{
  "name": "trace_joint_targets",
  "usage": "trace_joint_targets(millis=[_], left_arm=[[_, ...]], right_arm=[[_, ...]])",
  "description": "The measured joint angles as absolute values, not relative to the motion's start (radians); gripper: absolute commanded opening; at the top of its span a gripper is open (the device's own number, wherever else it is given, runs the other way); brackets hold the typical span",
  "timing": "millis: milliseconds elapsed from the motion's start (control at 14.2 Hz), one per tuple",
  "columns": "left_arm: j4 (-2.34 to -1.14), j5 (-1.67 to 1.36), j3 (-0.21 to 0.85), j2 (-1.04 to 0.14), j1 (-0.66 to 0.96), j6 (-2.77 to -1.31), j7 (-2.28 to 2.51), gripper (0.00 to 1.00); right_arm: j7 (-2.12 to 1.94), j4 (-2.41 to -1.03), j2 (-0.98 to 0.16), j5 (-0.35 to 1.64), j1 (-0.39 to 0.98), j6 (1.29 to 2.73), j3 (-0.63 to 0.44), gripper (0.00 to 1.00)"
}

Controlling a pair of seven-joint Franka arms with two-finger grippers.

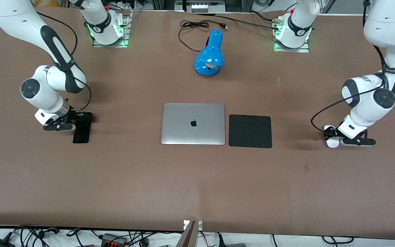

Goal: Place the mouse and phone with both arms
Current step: 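Lower the right gripper onto the phone while the left gripper lowers onto the mouse, then carry the phone toward the laptop while the left gripper carries the mouse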

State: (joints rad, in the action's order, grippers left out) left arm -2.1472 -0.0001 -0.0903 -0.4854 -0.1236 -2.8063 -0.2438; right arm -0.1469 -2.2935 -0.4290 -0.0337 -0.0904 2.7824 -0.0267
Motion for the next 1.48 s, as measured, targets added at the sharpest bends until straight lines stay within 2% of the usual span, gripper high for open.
trace_joint_targets(millis=[281,352,562,633,984,1195,1336,1477], left_arm=[[-2.154,0.0,-0.085,-0.504,-0.126,-2.831,-0.245,1.0],[-2.155,0.0,-0.084,-0.508,-0.126,-2.832,-0.245,0.9],[-2.155,0.0,-0.083,-0.521,-0.126,-2.835,-0.244,0.46],[-2.156,0.0,-0.083,-0.524,-0.126,-2.835,-0.243,0.36],[-2.149,0.0,-0.081,-0.518,-0.126,-2.847,-0.243,0.35],[-2.133,0.0,-0.078,-0.474,-0.124,-2.808,-0.243,0.36],[-2.085,0.0,-0.077,-0.411,-0.124,-2.636,-0.243,0.36],[-1.992,0.0,-0.075,-0.343,-0.123,-2.389,-0.244,0.36]], right_arm=[[-0.148,-2.273,-0.405,-0.036,-0.089,2.782,-0.025,1.0],[-0.148,-2.273,-0.4,-0.036,-0.088,2.782,-0.023,1.0],[-0.147,-2.275,-0.401,-0.036,-0.085,2.781,-0.016,1.0],[-0.144,-2.276,-0.405,-0.035,-0.083,2.781,-0.015,1.0],[-0.137,-2.276,-0.427,-0.035,-0.069,2.781,-0.013,1.0],[-0.137,-2.276,-0.435,-0.035,-0.069,2.781,-0.013,1.0],[-0.137,-2.276,-0.438,-0.035,-0.069,2.781,-0.013,1.0],[-0.137,-2.276,-0.438,-0.035,-0.069,2.781,-0.014,1.0]])
